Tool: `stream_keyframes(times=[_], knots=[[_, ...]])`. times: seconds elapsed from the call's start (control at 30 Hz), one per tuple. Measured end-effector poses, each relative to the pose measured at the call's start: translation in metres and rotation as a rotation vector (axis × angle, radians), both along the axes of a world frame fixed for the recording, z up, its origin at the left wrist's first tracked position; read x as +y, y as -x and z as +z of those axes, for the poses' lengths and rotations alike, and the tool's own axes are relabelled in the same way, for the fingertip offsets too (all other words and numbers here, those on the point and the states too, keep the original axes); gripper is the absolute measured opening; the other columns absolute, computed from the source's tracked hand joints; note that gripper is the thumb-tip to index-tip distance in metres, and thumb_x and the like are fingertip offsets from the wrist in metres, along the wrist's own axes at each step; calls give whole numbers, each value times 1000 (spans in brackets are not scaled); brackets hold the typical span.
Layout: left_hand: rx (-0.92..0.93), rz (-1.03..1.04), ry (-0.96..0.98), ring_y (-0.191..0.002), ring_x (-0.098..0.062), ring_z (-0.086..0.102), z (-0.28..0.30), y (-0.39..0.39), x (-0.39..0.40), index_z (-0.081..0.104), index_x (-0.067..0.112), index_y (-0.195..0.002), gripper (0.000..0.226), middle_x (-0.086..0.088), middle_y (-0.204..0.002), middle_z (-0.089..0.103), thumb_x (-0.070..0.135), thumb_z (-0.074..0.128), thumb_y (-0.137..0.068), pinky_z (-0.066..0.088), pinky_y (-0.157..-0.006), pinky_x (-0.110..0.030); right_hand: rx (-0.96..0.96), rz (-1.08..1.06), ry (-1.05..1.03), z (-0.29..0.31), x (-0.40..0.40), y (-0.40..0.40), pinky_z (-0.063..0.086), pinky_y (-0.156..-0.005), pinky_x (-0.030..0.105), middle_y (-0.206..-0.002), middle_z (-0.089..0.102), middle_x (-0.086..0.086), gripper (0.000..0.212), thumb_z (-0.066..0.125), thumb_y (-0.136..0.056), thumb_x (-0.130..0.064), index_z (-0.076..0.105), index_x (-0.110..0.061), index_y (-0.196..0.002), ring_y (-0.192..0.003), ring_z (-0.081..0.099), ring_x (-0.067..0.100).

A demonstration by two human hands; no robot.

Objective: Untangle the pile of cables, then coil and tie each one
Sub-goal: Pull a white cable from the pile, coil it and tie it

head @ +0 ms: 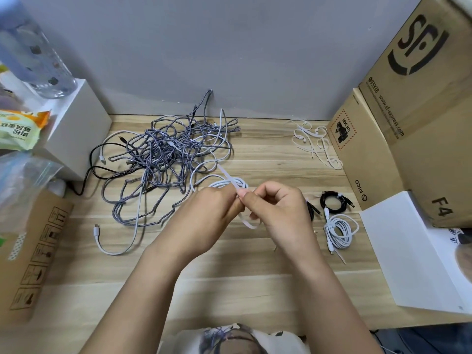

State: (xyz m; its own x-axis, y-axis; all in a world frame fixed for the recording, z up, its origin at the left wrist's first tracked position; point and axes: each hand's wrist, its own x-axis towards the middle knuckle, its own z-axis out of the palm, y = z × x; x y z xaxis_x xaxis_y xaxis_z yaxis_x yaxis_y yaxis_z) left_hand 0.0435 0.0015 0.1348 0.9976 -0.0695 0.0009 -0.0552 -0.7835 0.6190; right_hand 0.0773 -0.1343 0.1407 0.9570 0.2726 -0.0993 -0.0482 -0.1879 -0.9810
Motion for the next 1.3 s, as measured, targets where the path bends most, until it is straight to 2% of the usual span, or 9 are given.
stream_keyframes(times=[0.17,0.33,0.5,0.63,0.7,0.8,1.03,1.2,1.3], knots=[[65,-163,121,-74,-5,55,0,2,1,59,17,-96,26,15,-78,61,36,42,-97,41,-65,-21,-31,85,62,-1,-2,-11,51,-82,42,-80,59,-14,16,68,-65,-50,66,-35,-71,-82,59,21],[83,-130,182,-65,0,49,-6,0,-5,56,27,-78,25,19,-68,54,39,41,-95,36,-60,-17,-74,98,-83,-1,0,-9,47,-75,40,-86,65,-1,11,64,-75,-27,65,-33,-66,-74,57,13],[121,-72,253,-60,9,47,-23,-2,-4,53,29,-71,32,26,-58,52,48,39,-92,32,-56,-11,-71,54,-364,16,-2,-6,49,-58,17,-59,64,-5,9,60,-82,-16,54,-11,-78,-67,62,7],[141,89,690,-52,-5,34,-41,-7,3,61,22,-72,31,7,-58,41,46,48,-86,29,-51,-20,-20,136,-564,21,-2,1,45,-61,35,-50,52,-6,15,59,-81,-20,51,-9,-75,-56,52,22],[136,153,793,-49,-6,31,-38,-11,7,61,20,-69,28,-4,-60,40,39,51,-88,26,-48,-20,36,169,-554,19,-3,5,48,-65,32,-48,50,-6,13,56,-83,-14,51,-8,-72,-53,54,18],[119,250,858,-46,-5,30,-33,-14,10,57,17,-68,29,7,-51,39,26,50,-95,24,-47,-21,112,234,-495,15,-7,3,51,-71,26,-46,48,-5,14,52,-83,-12,52,-8,-69,-51,54,16],[13,232,514,-53,-2,40,-31,-7,14,56,6,-75,28,20,-51,48,19,48,-97,32,-53,-14,382,438,-234,7,-13,-7,51,-66,26,-53,59,12,74,31,-73,-74,62,-7,-73,-62,66,28],[-50,145,266,-56,-13,33,-25,-6,13,36,20,-66,34,6,-54,39,35,45,-95,30,-55,-30,349,319,-97,0,-1,0,42,-54,28,-42,44,-5,25,55,-88,-32,51,-12,-75,-36,44,8],[-55,139,180,-57,-23,39,-20,-4,11,32,20,-66,35,2,-55,40,31,48,-95,32,-56,-39,222,215,31,-13,2,-1,28,-45,24,-41,38,-13,24,65,-86,-17,48,-18,-70,-39,30,4]])
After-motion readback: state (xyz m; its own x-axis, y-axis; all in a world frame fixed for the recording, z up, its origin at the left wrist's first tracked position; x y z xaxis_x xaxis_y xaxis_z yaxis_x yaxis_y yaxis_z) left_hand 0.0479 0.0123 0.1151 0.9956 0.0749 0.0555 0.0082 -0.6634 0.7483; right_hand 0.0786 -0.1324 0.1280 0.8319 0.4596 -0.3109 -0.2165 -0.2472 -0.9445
